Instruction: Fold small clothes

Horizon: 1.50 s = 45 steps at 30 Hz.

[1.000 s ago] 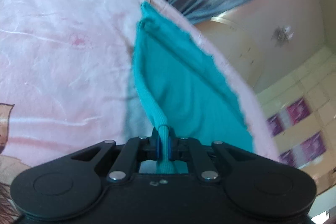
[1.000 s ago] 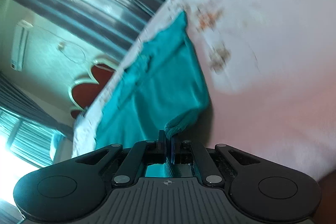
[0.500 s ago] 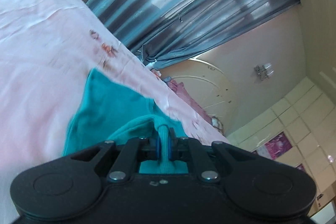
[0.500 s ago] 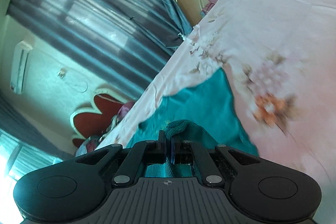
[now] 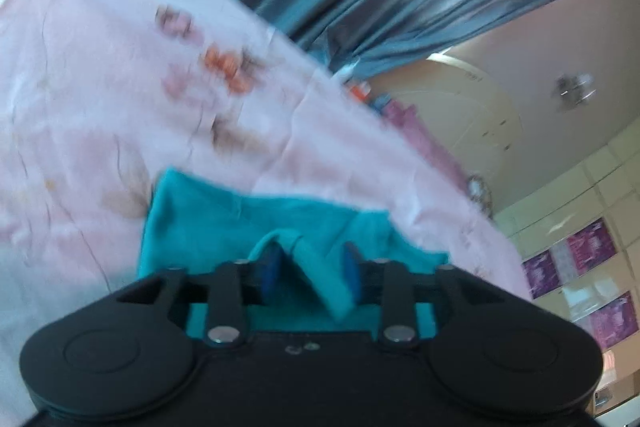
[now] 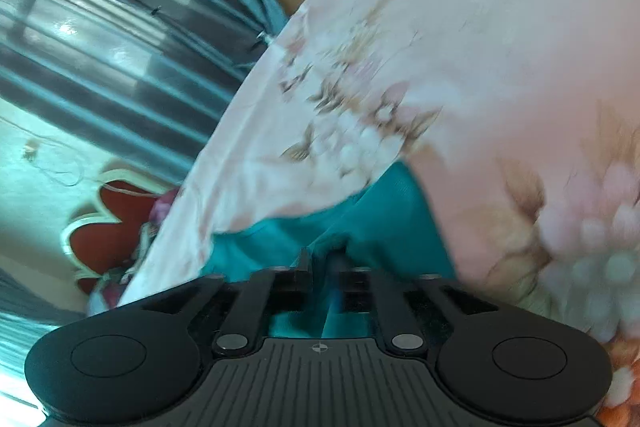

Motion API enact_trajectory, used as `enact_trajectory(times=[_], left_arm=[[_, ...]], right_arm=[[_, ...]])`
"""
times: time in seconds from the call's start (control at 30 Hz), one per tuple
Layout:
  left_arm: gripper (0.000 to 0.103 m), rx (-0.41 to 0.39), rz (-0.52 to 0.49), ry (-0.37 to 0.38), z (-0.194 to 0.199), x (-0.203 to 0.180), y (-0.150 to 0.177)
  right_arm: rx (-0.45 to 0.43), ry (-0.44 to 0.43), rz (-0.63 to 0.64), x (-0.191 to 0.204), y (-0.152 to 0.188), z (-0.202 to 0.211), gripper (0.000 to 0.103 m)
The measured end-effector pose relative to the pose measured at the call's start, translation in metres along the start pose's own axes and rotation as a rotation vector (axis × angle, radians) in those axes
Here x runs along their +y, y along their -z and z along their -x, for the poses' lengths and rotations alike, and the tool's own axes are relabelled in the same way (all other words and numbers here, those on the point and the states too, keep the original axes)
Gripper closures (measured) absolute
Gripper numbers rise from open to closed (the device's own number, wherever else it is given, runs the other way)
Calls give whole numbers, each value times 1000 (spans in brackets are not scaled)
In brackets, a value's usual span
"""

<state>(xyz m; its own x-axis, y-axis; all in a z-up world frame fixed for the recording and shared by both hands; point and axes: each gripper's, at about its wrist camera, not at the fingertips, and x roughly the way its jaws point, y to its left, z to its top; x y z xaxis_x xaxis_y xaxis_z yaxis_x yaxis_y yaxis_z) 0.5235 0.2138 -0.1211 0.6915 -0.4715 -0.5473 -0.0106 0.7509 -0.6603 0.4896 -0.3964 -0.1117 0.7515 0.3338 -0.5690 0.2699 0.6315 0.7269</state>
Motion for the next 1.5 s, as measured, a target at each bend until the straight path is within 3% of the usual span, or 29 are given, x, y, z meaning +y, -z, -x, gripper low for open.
enact_trajectory(times=[0.03,0.07,0.13,0.2,0.37,0.4,0.5,0.57,0.7,0.73,0.8,0.87,1.0,1.13,1.2,1.33,1.5], left_arm=[[29,-45,-34,-18,7,-1,-3],[16,-91,-86,-47,16,-3,-4],[22,-83,-180,-64,22,-3,-8],[30,-30,-280,-62,21,-6,-10],[34,81,-508,-66,-2,-27,-3],[39,94,-529,-68,-9,-30,-3],[52,139,-539,-78,-31,-30,-1],[52,172,-555,-87,-41,-31,2],[56,216,-609,-118,-55,-32,9],[57,214,-612,-115,-56,-31,10],[81,215,-606,-108,-56,-29,9],[88,210,-588,-81,-55,-30,8],[89,69,-639,-64,-32,-44,15],[89,-15,-636,-41,-14,-52,13],[90,-32,-623,-88,-20,-54,5],[90,69,-490,-160,-60,-36,-11],[90,103,-546,-191,-75,-41,-6]], right_arm=[[-39,4,45,3,-1,7,39],[-45,4,96,5,-2,12,39],[-31,6,186,8,-2,16,40],[-11,18,309,14,0,13,49],[70,77,531,38,15,-14,62],[80,86,556,41,16,-21,62],[120,124,642,47,26,-42,63],[150,145,689,48,30,-49,75],[162,165,751,52,34,-55,79],[166,166,760,52,35,-56,85],[167,175,782,53,35,-56,94],[162,170,798,53,36,-56,97],[91,159,808,55,35,-42,99],[-12,145,831,61,34,-27,99],[-47,150,819,64,29,-32,99],[-31,173,753,66,21,-62,99],[-6,220,737,60,20,-83,99]])
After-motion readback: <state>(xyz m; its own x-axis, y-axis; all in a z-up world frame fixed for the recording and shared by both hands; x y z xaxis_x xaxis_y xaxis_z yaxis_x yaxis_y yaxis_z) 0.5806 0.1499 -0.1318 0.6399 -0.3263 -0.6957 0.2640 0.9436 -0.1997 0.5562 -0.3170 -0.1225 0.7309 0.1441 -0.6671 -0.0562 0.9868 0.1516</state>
